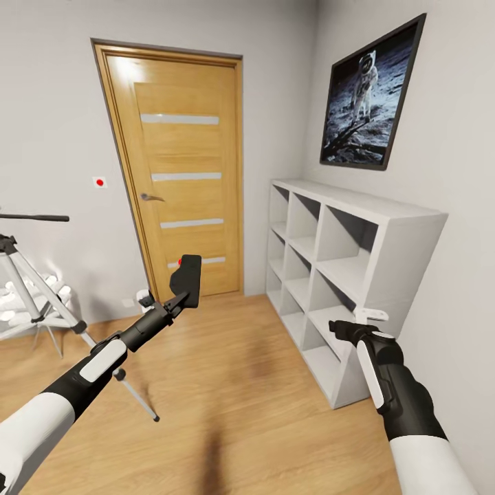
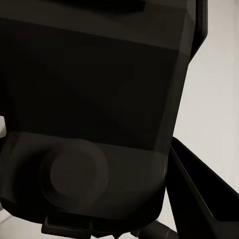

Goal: Attach the digital camera to the camera tripod in the bedroom.

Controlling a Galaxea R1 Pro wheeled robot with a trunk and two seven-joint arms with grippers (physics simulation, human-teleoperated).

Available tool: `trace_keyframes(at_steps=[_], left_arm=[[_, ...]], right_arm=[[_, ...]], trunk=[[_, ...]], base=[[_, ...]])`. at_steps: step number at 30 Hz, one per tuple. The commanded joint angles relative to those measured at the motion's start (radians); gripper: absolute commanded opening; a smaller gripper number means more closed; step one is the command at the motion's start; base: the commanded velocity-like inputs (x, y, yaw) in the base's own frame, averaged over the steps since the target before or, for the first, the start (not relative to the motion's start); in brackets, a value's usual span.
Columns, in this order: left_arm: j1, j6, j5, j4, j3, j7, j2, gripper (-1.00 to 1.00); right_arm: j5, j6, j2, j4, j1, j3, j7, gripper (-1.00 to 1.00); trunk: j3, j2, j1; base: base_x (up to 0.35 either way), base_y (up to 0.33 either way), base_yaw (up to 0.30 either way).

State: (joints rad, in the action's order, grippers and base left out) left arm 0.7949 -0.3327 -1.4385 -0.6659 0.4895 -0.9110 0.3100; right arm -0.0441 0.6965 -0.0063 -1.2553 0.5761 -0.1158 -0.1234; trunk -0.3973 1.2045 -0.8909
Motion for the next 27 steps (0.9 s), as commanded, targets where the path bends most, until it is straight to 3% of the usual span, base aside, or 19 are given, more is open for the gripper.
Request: trace_keyframes(at_steps=[1, 27], left_arm=[[0.001, -0.006, -0.010, 0.000, 0.005, -0.002, 0.001, -1.00], [0.001, -0.006, -0.010, 0.000, 0.005, -0.002, 0.001, -1.00]], right_arm=[[-0.005, 0.005, 0.000, -0.001, 0.001, 0.001, -0.005, 1.00], [-0.006, 0.005, -0.001, -0.001, 0.001, -0.002, -0.007, 1.00]], trunk=[[0.002, -0.007, 0.004], [0.084, -0.189, 0.104]], base=[[0.000, 0.000, 0.000], [0.000, 0.000, 0.000]])
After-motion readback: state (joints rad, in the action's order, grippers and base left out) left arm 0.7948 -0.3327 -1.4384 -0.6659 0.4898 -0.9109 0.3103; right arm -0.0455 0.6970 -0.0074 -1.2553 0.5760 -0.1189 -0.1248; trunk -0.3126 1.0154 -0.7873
